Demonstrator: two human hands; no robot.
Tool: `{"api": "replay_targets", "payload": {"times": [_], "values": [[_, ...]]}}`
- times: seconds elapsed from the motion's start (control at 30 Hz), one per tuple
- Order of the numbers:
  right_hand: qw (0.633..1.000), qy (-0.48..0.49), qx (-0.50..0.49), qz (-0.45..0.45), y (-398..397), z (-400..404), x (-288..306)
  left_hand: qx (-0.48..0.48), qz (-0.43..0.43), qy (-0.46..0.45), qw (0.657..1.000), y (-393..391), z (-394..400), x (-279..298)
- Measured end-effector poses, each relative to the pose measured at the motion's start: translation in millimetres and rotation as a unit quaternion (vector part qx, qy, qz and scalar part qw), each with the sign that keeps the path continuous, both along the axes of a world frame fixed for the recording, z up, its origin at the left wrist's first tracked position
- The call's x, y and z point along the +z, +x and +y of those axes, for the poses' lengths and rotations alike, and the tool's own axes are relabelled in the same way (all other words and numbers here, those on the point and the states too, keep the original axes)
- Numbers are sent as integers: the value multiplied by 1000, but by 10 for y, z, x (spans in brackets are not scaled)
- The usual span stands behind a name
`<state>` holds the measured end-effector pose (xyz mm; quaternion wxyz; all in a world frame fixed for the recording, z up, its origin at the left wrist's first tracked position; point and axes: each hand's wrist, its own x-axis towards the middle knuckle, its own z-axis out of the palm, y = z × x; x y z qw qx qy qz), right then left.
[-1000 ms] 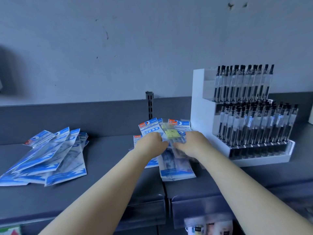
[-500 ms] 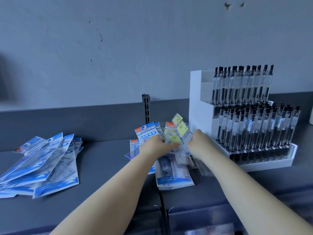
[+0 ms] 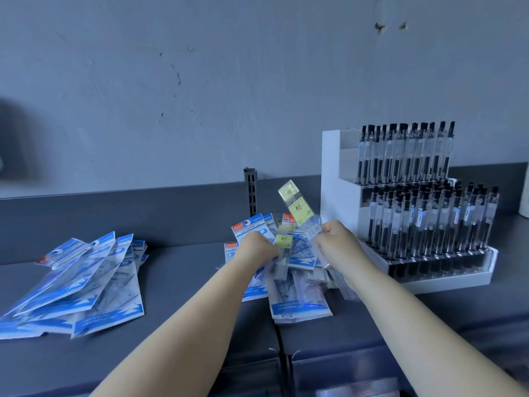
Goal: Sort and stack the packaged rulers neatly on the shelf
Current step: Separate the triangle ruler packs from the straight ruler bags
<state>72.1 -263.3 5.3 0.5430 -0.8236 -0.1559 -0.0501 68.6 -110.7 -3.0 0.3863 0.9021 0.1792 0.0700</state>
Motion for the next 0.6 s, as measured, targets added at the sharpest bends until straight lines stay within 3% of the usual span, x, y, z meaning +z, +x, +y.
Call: {"api": "replay_targets", "payload": {"times": [0.13, 0.23, 0.37, 0.6], "values": [[991, 110, 2, 78, -96, 29, -41, 4, -72, 0, 997, -113, 120, 62], [967, 210, 46, 133, -177, 55, -37, 19, -137, -112, 984, -263, 253, 135], [942, 285, 97, 149, -336, 208, -12, 46, -176, -318, 930, -594, 437, 254], [905, 334, 186, 184, -767, 856, -7, 48, -216, -407, 886, -1364, 959, 224]]}}
